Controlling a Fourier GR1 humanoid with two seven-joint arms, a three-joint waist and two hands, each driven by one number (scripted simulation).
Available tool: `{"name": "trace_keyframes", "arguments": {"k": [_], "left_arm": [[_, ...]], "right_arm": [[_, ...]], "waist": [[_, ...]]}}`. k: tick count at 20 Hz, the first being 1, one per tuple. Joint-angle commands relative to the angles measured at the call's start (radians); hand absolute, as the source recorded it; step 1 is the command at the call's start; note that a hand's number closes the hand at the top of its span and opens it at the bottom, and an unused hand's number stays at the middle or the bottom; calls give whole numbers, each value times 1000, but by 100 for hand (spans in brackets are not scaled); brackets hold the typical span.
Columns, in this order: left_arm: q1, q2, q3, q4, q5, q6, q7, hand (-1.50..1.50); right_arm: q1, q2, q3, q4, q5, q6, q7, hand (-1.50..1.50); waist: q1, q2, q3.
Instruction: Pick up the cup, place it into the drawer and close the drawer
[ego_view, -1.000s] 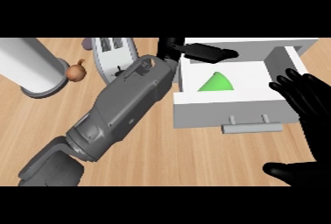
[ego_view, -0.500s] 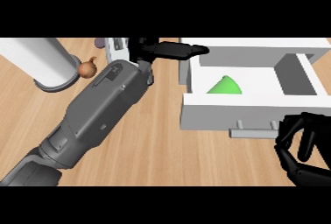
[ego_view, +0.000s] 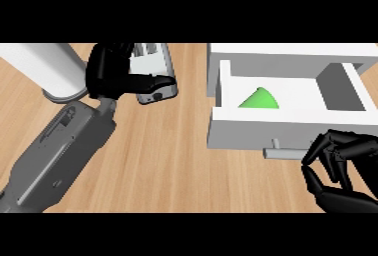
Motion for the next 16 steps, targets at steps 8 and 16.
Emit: {"name": "trace_keyframes", "arguments": {"k": [8, 16], "left_arm": [[337, 129, 47, -247, 10, -106, -28, -150], [535, 200, 168, -282, 41, -281, -82, -150]], "right_arm": [[-86, -81, 189, 170, 482, -35, -190, 150], [-145, -21, 305, 460, 737, -193, -300, 150]], "waist": [[8, 9, 0], [-17, 12, 0]]}}
